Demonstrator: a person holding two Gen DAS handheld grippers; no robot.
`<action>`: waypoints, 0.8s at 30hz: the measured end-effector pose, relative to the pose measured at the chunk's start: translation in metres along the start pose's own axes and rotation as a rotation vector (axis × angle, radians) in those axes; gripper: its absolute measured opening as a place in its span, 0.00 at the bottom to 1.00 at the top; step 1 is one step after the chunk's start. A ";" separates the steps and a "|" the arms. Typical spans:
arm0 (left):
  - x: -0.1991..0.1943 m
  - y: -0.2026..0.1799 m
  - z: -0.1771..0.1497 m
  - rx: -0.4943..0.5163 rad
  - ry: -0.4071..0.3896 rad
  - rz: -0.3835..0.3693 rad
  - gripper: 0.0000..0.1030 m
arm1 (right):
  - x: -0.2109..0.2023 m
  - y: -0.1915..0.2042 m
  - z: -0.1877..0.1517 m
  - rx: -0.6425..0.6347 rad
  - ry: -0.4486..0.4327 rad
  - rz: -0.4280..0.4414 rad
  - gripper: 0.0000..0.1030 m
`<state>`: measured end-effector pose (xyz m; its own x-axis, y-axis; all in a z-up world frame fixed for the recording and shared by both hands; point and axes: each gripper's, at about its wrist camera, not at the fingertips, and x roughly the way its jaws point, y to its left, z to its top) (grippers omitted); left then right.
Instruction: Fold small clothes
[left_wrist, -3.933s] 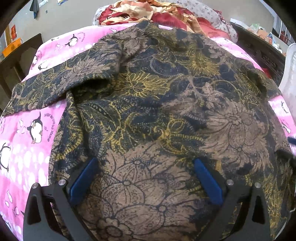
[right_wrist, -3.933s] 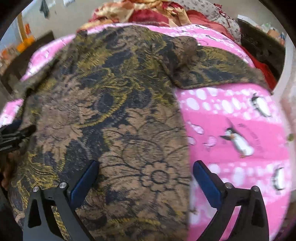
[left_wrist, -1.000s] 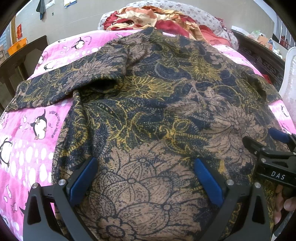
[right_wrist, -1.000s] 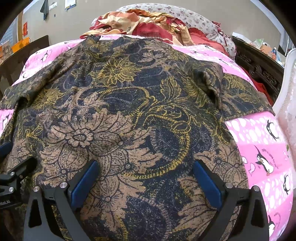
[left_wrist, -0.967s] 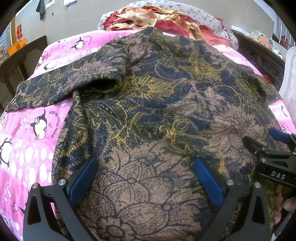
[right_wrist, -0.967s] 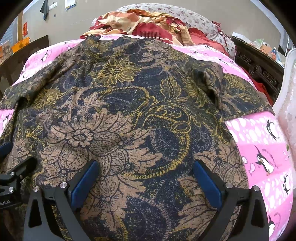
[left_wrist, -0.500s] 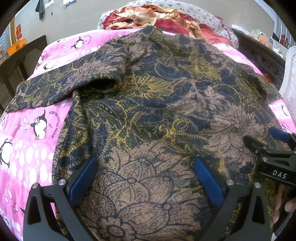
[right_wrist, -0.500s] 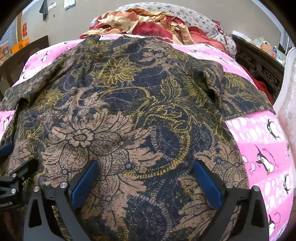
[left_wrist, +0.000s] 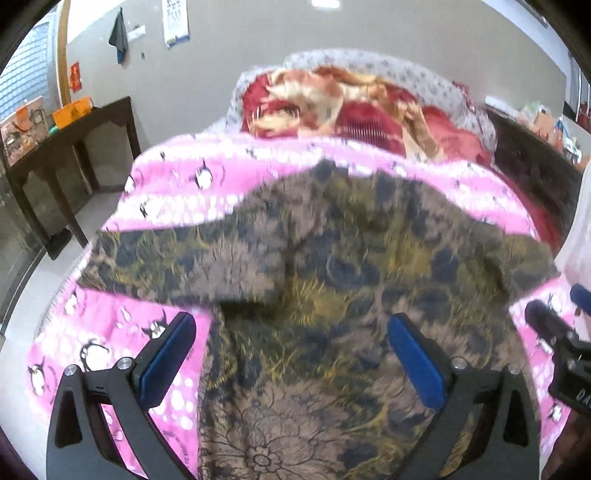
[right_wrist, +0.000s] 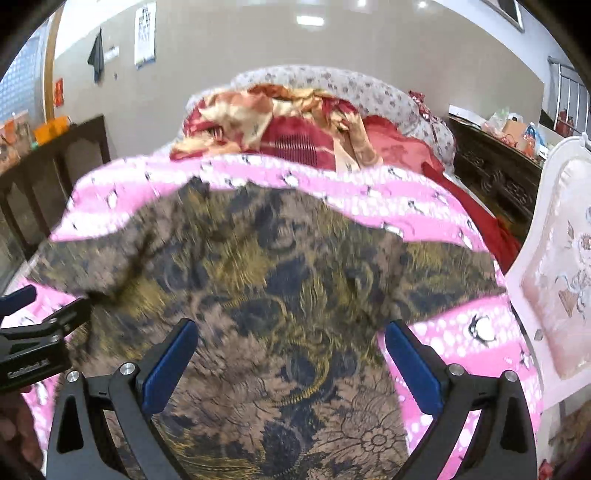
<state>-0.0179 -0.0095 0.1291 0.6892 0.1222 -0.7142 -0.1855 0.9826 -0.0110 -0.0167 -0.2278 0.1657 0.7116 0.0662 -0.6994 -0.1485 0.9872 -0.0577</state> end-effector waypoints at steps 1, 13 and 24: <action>-0.004 0.000 0.003 -0.003 -0.007 0.004 1.00 | -0.002 0.000 0.003 0.005 0.001 0.004 1.00; -0.003 -0.023 0.006 -0.018 0.024 -0.054 1.00 | -0.001 -0.021 0.006 0.044 0.053 -0.021 1.00; -0.008 0.000 -0.006 -0.016 -0.001 -0.049 1.00 | -0.016 0.000 -0.001 0.048 0.034 -0.064 1.00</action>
<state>-0.0276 -0.0112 0.1310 0.6986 0.0741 -0.7116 -0.1624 0.9851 -0.0569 -0.0284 -0.2288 0.1764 0.6946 -0.0012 -0.7194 -0.0699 0.9952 -0.0692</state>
